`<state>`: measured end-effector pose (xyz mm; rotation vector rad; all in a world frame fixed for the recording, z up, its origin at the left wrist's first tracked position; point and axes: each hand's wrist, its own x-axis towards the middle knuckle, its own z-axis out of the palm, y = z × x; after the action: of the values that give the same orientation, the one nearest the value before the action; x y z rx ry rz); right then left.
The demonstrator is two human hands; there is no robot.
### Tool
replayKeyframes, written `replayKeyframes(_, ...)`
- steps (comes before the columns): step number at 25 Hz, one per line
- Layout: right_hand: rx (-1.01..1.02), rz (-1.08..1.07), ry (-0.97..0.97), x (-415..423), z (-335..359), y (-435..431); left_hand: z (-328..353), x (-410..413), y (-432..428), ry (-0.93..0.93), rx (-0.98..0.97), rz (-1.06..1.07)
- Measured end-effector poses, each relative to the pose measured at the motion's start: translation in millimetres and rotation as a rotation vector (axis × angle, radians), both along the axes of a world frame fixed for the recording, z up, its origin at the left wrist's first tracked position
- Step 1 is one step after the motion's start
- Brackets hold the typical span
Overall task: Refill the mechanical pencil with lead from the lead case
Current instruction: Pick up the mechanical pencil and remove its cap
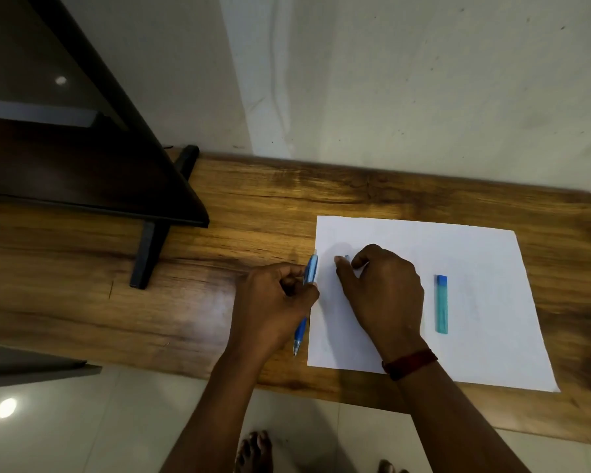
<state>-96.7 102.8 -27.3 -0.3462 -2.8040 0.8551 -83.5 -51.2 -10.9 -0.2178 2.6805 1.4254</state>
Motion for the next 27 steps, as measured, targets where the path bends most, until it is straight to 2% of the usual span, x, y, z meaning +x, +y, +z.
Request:
replayKeyframes(3,-0.100,-0.007,0.041,-2.0,3.7,2.8,2.9,0.1,2.4,0.006,0.014,-0.009)
replayKeyframes(8,-0.659,0.033,-0.065,-1.0,12.9,9.6,8.5,1.4,9.9,-0.005,0.021,-0.101)
replayKeyframes(11,-0.772,0.073,-0.104,2.5,16.2,14.0,12.0,1.7,16.9,-0.009,0.022,-0.125)
replayKeyframes(20,-0.749,0.067,-0.167,5.8,22.1,39.2,15.4,0.8,36.8,-0.034,0.004,-0.198)
replayKeyframes(23,-0.807,-0.027,-0.122,5.5,22.2,49.3,15.2,-1.8,38.9,-0.048,-0.014,-0.216)
replayKeyframes(25,-0.692,0.007,-0.091,6.0,21.9,54.0,14.4,-3.3,38.2,-0.049,-0.020,-0.179)
replayKeyframes(27,-0.382,0.151,-0.065,8.5,18.1,52.4,12.8,-5.6,34.8,-0.035,-0.019,-0.065)
